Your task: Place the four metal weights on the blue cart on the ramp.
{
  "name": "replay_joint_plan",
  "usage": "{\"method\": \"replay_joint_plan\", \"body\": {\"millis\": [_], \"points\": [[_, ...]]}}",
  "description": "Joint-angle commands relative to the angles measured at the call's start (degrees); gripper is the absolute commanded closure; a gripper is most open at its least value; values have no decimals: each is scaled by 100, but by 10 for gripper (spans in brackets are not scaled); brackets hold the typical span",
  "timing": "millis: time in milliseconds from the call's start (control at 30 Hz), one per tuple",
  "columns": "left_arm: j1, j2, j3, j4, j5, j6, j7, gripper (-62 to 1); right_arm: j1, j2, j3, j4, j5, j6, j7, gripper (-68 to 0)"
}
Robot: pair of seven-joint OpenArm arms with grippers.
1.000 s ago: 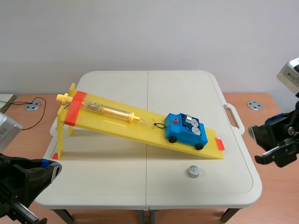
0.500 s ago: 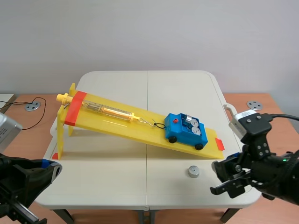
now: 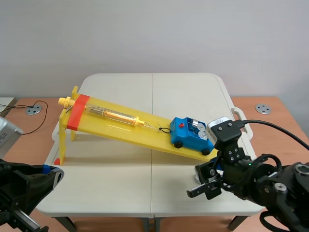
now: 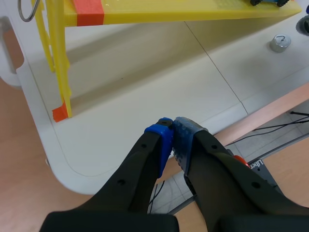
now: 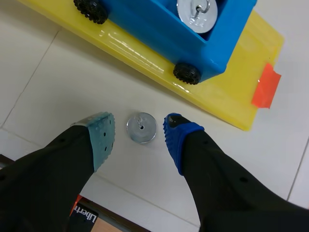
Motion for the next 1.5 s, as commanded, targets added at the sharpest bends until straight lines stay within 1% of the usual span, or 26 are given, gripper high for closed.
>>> {"method": "replay_joint_plan", "body": {"millis": [0, 133, 233, 400, 533, 633, 767, 867, 1000, 1100, 1267, 1367, 1467], "points": [[-205, 48, -46, 391, -426, -208, -549, -31, 466, 94, -44, 262, 68, -260, 852, -248], [-205, 48, -46, 391, -426, -208, -549, -31, 636, 81, -278, -46, -31, -470, 940, -248], [-205, 48, -46, 391, -426, -208, -549, -31, 741, -26, -317, -264, -138, -487, 988, -248], [-205, 50, -46, 391, -426, -208, -549, -31, 839, -243, -317, -535, -138, -490, 1034, -248], [-205, 61, -46, 391, -426, -208, -549, -31, 892, -339, -319, -717, -186, -555, 1104, -243], [-205, 133, -46, 391, -426, -208, -549, -31, 901, -367, -321, -828, -199, -616, 1117, -204], [-205, 219, -46, 391, -426, -208, -549, -31, 898, -365, -321, -999, -201, -623, 1113, -196], [-205, 221, -46, 391, -426, -208, -549, -31, 898, -365, -321, -1113, -203, -638, 1106, -117], [-205, 221, -46, 391, -424, -208, -549, -31, 898, -363, -321, -1189, -267, -638, 1032, -69], [-205, 221, -46, 391, -424, -208, -549, -31, 898, -334, -321, -1189, -343, -638, 949, -4], [-205, 221, -46, 391, -424, -208, -549, -31, 874, -160, -321, -1049, -306, -629, 914, -6], [-205, 219, -46, 391, -424, -208, -549, -31, 723, 59, -304, -619, -72, -597, 763, -6], [-205, 219, -46, 391, -424, -208, -549, -31, 448, 306, -234, 33, 166, -570, 568, -6]]}}
